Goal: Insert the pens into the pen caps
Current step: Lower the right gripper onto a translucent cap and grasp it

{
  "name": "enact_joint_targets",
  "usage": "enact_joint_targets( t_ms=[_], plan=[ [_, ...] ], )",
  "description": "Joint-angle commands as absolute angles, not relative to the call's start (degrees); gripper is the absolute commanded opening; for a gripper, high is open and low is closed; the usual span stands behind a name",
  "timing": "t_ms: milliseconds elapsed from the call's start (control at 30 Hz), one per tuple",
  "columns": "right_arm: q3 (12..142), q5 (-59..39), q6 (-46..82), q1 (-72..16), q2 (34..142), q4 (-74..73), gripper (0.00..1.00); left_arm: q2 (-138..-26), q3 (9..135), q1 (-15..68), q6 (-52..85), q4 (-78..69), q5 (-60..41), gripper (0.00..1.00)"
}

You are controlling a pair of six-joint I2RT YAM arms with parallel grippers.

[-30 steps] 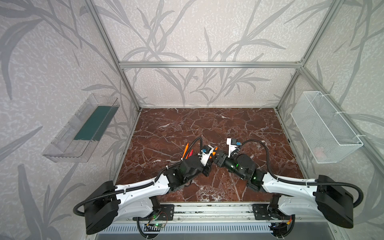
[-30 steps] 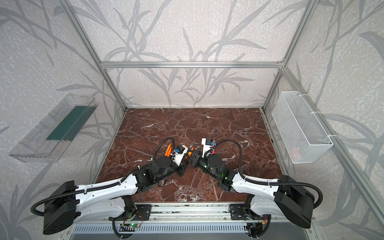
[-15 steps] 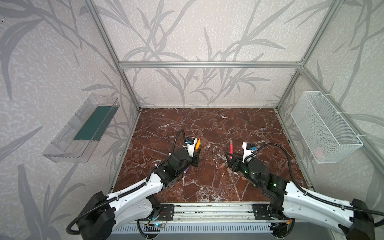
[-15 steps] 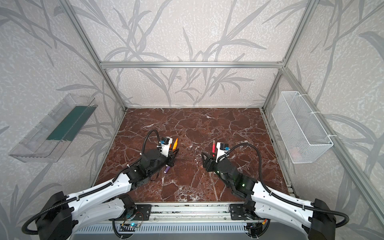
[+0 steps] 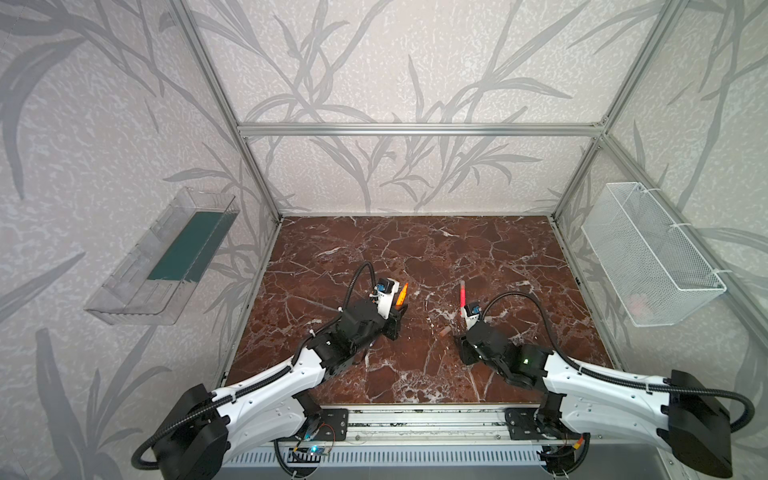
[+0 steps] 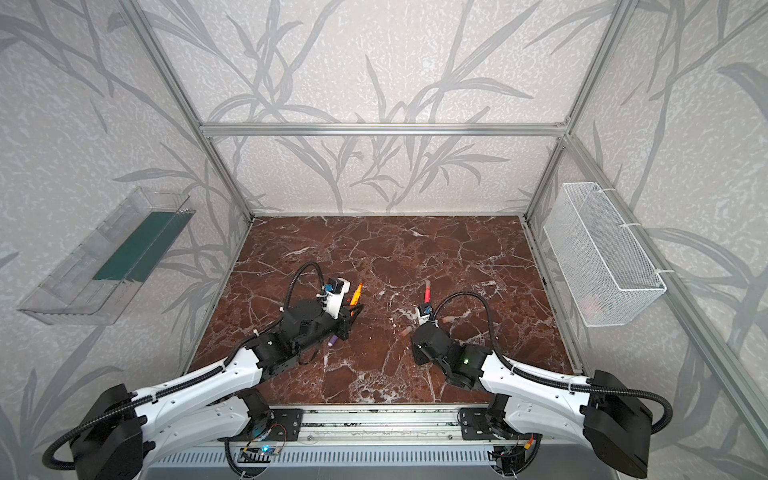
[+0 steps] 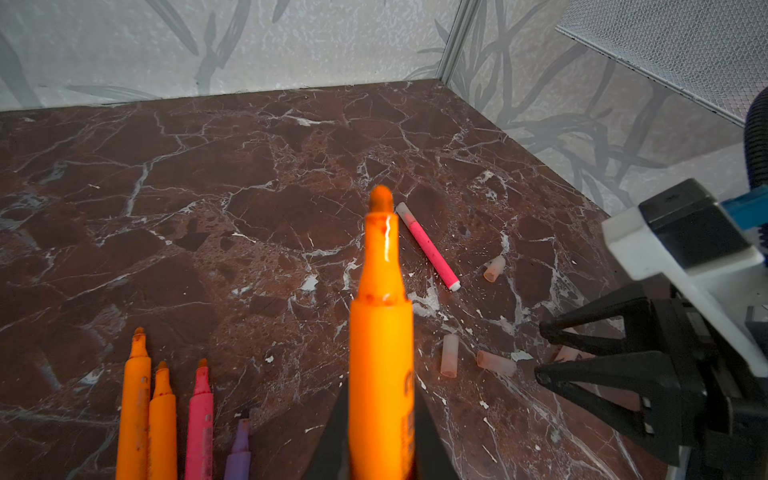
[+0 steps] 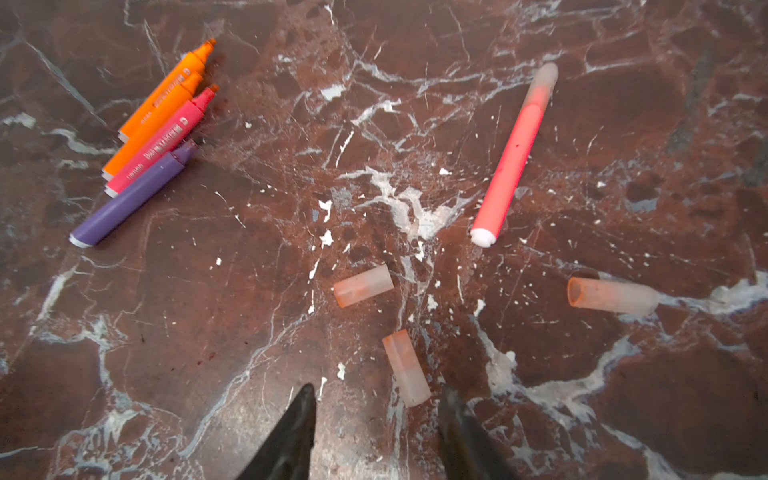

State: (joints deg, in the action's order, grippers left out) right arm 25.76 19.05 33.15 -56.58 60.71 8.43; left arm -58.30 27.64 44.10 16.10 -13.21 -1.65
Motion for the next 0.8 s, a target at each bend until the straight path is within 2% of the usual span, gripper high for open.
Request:
enact_joint_targets(
  t_ms=[0, 467, 767],
  plan=[
    [26.1, 18.6, 33.6, -56.4, 63.7, 9.9, 0.45, -58.1, 27.8, 44.0, 16.2, -12.6, -2.2, 0.00],
    [32.2, 22.6, 38.3, -56.3, 79.3, 14.9, 0.41, -56.8, 27.7, 44.0, 16.4, -11.9, -1.5, 0.00],
    [31.9, 26.0, 41.1, -55.6, 79.9, 17.0, 0.38, -56.4, 27.6, 43.9, 16.3, -11.7, -1.0, 0.00]
  ],
)
